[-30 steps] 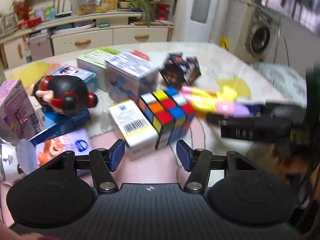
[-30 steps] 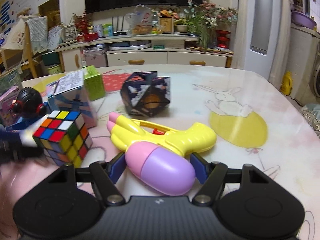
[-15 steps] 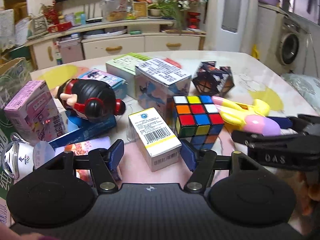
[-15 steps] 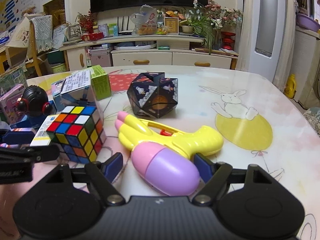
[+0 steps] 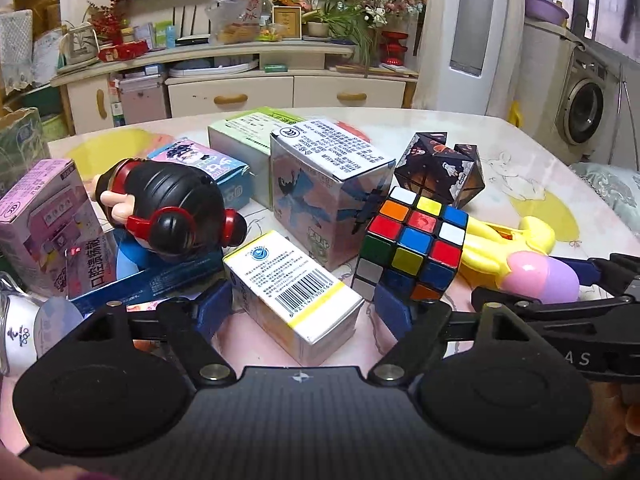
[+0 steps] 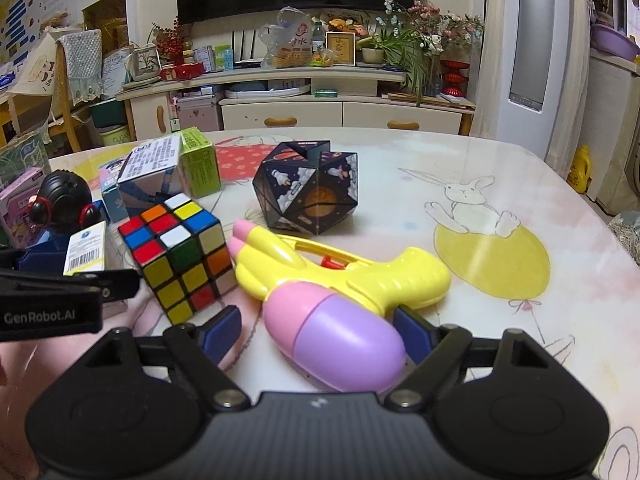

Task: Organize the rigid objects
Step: 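Close left gripper on white barcode box while right gripper closes on yellow water gun, then carry white box with left tool while right tool carries water gun toward cardboard box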

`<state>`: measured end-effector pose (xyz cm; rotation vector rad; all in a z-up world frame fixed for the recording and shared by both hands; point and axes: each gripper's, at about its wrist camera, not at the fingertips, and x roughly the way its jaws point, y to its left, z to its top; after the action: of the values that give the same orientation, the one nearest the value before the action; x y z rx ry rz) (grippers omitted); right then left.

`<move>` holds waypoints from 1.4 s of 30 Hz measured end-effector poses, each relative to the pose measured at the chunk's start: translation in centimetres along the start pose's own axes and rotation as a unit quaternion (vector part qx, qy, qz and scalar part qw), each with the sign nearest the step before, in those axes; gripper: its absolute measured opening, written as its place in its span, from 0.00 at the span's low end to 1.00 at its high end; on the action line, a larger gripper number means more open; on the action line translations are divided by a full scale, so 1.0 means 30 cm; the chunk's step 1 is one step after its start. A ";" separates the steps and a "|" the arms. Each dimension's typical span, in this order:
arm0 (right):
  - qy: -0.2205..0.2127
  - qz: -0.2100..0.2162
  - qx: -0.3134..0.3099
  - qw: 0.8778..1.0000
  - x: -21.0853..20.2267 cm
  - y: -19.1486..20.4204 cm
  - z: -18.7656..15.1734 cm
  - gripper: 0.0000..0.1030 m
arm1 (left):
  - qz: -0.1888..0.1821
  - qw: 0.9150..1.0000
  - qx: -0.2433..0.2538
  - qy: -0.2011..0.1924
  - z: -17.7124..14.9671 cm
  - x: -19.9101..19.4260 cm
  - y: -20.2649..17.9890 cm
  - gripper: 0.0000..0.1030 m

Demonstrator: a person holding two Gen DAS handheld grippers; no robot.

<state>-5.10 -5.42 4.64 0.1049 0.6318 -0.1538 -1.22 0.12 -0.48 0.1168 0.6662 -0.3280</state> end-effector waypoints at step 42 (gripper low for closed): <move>-0.079 -0.038 -0.047 0.995 -0.166 0.072 -0.047 0.64 | -0.018 0.999 -0.006 -0.032 0.017 -0.332 0.103 0.40</move>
<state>-9.50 -2.55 6.58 -0.0214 0.4852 -0.2033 -7.21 5.51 6.14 0.0827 0.6069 -0.3611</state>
